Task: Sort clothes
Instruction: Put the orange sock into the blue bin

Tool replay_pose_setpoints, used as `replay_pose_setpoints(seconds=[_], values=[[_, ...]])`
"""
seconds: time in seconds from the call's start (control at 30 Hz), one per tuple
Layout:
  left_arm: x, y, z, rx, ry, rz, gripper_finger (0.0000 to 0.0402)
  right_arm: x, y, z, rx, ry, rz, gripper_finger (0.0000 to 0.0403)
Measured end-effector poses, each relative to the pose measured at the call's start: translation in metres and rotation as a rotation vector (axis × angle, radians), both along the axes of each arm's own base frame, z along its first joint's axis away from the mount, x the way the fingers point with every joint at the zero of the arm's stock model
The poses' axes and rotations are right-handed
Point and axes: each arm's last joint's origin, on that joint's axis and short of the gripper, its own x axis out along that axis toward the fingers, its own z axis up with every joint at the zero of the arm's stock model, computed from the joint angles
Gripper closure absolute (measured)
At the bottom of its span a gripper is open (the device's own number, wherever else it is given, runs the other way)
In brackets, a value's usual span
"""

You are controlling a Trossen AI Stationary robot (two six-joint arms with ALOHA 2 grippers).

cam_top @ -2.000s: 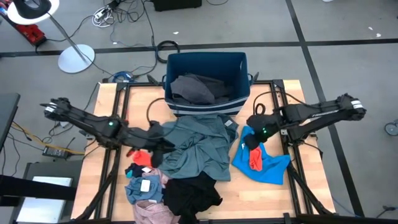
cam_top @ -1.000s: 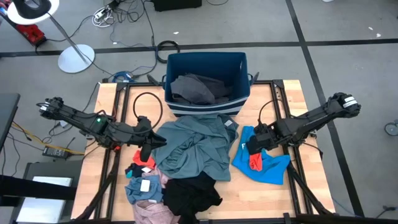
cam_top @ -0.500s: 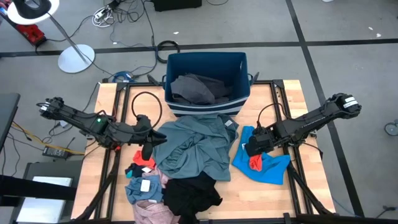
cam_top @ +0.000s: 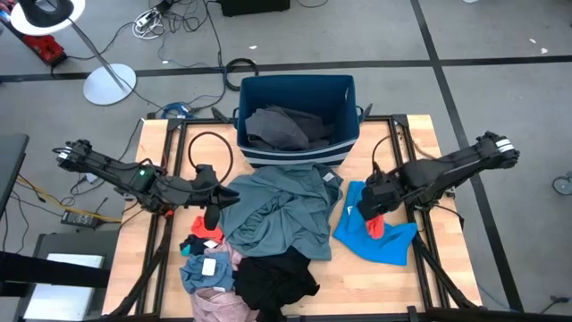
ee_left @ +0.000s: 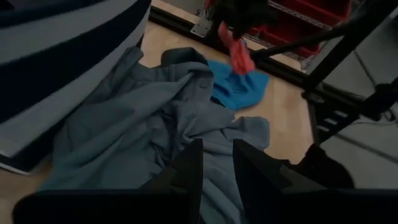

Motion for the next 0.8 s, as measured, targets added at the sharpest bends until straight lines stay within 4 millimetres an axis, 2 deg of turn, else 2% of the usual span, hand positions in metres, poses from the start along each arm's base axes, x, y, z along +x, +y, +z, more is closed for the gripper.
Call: replay_pose_setpoints(seconds=[0.23,0.43,0.53,0.63,0.8], values=[[-0.001,0.001,-0.002,0.095,0.033,-0.018,0.0310,-0.011,-0.009,0.085,-0.129,-0.161,-0.044,0.0401],[-0.008,0.004,-0.007,0.165,0.107,-0.044,0.0310,-0.009,-0.013,0.140,-0.222,-0.338,-0.053,0.0402],[-0.013,0.005,-0.004,0.150,0.090,-0.063,0.0310,0.006,-0.014,0.161,-0.291,-0.392,-0.028,0.0402],[-0.022,0.007,0.002,0.131,0.060,-0.107,0.0310,0.030,-0.019,0.178,-0.350,-0.410,0.019,0.0402],[-0.037,0.011,0.010,0.152,0.008,-0.195,0.0310,0.063,-0.044,0.203,-0.495,-0.427,0.071,0.0403]])
